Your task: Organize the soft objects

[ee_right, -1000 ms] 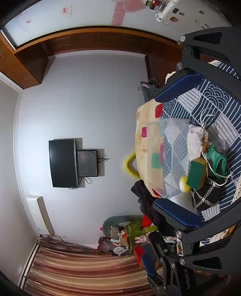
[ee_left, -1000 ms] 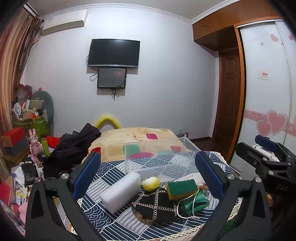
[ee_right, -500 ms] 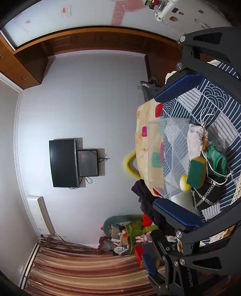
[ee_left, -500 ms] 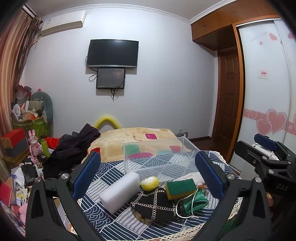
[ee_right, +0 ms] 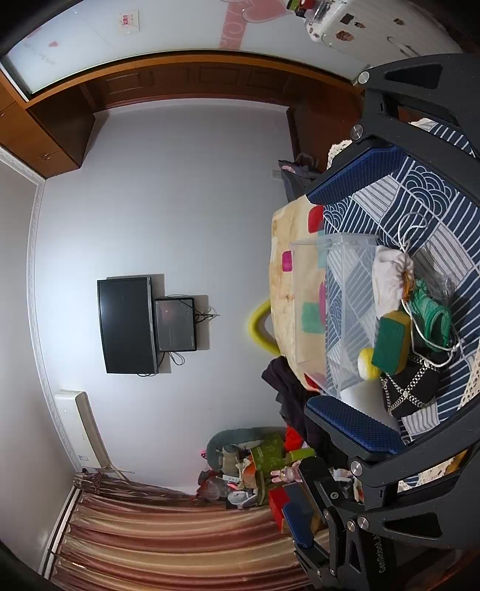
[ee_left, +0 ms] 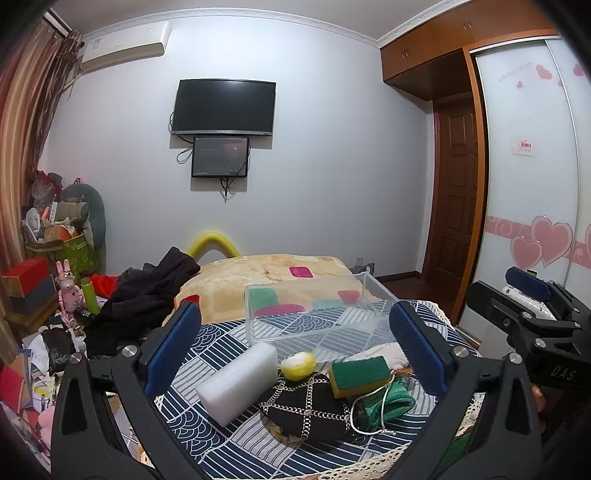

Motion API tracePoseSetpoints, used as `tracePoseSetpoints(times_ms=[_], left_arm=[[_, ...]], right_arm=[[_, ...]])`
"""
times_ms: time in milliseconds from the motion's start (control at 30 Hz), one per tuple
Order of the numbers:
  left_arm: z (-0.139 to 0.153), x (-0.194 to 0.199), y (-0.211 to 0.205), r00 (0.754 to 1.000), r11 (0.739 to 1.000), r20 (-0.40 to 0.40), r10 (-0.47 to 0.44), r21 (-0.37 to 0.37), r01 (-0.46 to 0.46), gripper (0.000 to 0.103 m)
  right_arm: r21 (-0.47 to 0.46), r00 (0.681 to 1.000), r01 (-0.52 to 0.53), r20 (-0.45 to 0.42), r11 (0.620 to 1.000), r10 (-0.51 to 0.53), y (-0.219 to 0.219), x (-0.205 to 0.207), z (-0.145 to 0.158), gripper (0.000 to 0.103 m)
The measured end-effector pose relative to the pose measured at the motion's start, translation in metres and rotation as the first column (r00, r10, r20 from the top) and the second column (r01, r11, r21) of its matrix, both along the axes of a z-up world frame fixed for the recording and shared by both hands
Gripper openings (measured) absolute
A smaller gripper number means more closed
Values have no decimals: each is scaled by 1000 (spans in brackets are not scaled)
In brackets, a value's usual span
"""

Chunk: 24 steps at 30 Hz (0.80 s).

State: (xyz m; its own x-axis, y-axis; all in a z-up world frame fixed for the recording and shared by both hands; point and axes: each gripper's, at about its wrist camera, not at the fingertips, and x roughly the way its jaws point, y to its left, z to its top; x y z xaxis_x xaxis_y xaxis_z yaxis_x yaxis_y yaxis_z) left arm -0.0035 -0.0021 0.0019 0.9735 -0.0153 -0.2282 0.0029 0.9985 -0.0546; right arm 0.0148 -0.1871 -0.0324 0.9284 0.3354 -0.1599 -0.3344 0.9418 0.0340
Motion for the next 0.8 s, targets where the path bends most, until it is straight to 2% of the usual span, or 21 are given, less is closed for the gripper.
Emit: tracePoseSetpoints(times_ms=[600,800], left_arm=[[-3,3,1,1000,1000,1,-5,0,5,103],[-8,8,0,1000,1000,-12,-9,6,9,103]], right_arm=[[1,1000,0,-2,1000,0,0,2,-3,103],[5,1000,-1,-30,1000,1,-2,12,-10,103]])
